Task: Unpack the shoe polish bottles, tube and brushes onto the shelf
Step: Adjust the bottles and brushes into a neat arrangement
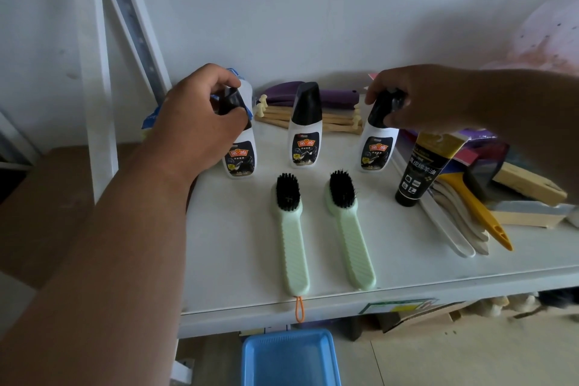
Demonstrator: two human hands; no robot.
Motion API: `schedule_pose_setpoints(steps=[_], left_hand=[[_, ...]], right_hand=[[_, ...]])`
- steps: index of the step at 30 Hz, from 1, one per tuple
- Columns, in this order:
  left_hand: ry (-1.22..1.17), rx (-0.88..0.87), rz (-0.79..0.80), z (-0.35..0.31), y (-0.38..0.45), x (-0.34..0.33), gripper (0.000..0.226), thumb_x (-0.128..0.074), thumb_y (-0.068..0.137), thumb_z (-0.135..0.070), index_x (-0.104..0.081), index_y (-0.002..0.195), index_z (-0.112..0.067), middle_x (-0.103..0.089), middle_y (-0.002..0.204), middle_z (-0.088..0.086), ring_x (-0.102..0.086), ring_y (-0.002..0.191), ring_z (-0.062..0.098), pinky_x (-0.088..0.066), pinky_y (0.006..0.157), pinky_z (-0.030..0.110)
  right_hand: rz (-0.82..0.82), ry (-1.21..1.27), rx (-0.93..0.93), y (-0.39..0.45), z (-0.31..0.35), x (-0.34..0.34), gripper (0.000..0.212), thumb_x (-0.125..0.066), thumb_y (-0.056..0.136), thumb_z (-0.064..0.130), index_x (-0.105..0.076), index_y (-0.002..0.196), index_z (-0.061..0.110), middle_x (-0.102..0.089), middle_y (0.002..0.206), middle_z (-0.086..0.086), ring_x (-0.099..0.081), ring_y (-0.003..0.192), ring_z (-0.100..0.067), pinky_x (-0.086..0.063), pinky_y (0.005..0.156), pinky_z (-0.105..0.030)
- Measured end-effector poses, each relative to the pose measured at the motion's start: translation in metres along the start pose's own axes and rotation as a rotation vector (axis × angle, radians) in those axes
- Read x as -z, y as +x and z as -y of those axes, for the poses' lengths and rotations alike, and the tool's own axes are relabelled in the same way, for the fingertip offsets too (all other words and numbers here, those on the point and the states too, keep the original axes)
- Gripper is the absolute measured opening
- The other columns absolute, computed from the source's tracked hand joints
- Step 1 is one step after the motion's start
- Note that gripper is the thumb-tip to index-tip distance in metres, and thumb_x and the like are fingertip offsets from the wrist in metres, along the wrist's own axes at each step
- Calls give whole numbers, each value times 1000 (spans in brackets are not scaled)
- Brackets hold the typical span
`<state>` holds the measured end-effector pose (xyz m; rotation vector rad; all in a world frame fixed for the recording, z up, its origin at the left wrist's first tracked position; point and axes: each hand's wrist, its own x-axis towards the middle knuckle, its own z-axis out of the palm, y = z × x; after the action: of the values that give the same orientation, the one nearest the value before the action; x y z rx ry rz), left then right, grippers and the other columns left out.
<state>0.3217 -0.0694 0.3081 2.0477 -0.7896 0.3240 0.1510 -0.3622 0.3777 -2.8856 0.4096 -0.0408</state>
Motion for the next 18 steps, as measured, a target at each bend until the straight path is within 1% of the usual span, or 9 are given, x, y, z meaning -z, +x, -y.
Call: schedule_pose_setpoints(steps=[2, 4, 5, 7, 8, 10, 13, 15, 18], left_hand=[[-3, 3, -2, 0, 0, 0, 37, -71, 80, -34, -68, 117, -39, -71, 109, -14, -66, 94, -2, -45, 71, 13], [-1, 8, 1, -1, 0, 0, 37, -72, 81, -33, -68, 117, -39, -71, 110, -14, -65, 93, -3, -44, 70, 12], [0, 10, 3, -1, 0, -1, 37, -72, 82, -33, -68, 118, -39, -71, 110, -14, -65, 93, -4, -43, 70, 11], [2, 14, 9, -1, 0, -1, 37, -73, 82, -32, -67, 118, -39, -71, 110, -14, -65, 93, -3, -43, 69, 11], [3, 15, 10, -1, 0, -1, 37, -73, 82, -32, -67, 118, -39, -71, 110, -14, -65, 93, -2, -43, 69, 11], [4, 13, 10, -1, 0, -1, 38, -72, 82, -32, -68, 118, -38, -71, 110, -14, -66, 94, 0, -44, 70, 12], [-2, 9, 10, -1, 0, 0, 39, -72, 80, -33, -68, 119, -37, -72, 110, -14, -66, 96, -3, -44, 72, 12], [-3, 6, 10, 0, 1, -1, 39, -72, 80, -32, -68, 119, -37, -72, 111, -13, -67, 96, 0, -45, 72, 13], [-7, -3, 13, 1, 1, -1, 39, -72, 81, -30, -68, 119, -38, -72, 113, -12, -68, 97, 7, -46, 74, 16]], right_hand=[[0, 9, 1, 0, 0, 0, 39, -68, 92, 12, -60, 115, 42, -69, 99, 2, -70, 55, -10, -56, 45, -26], [-7, 23, -3, -1, -1, 0, 41, -68, 92, 9, -59, 119, 39, -65, 98, 5, -66, 48, 3, -45, 36, -13], [-11, 24, -8, -1, -1, 0, 42, -68, 92, 9, -59, 121, 38, -64, 98, 6, -64, 47, 5, -42, 34, -10], [-20, 14, -13, -2, -2, -1, 46, -70, 92, 11, -56, 127, 38, -63, 98, 8, -64, 47, -7, -40, 34, -9], [-24, 13, -13, -2, -2, 0, 49, -71, 91, 12, -55, 130, 37, -62, 97, 9, -60, 48, -9, -39, 34, -9], [-35, 19, -9, -2, -3, -1, 53, -73, 91, 13, -53, 134, 36, -62, 101, 6, -56, 56, -5, -39, 34, -10], [-42, 24, -4, -1, -4, -2, 56, -74, 89, 15, -52, 135, 38, -62, 106, 4, -57, 58, -5, -41, 34, -10], [-44, 26, -8, 0, -4, -3, 55, -74, 89, 17, -53, 133, 41, -64, 105, 6, -62, 61, -6, -45, 39, -14], [-45, 20, -1, 1, -3, -3, 50, -71, 89, 17, -55, 129, 42, -66, 111, 2, -68, 80, -15, -59, 62, -35]])
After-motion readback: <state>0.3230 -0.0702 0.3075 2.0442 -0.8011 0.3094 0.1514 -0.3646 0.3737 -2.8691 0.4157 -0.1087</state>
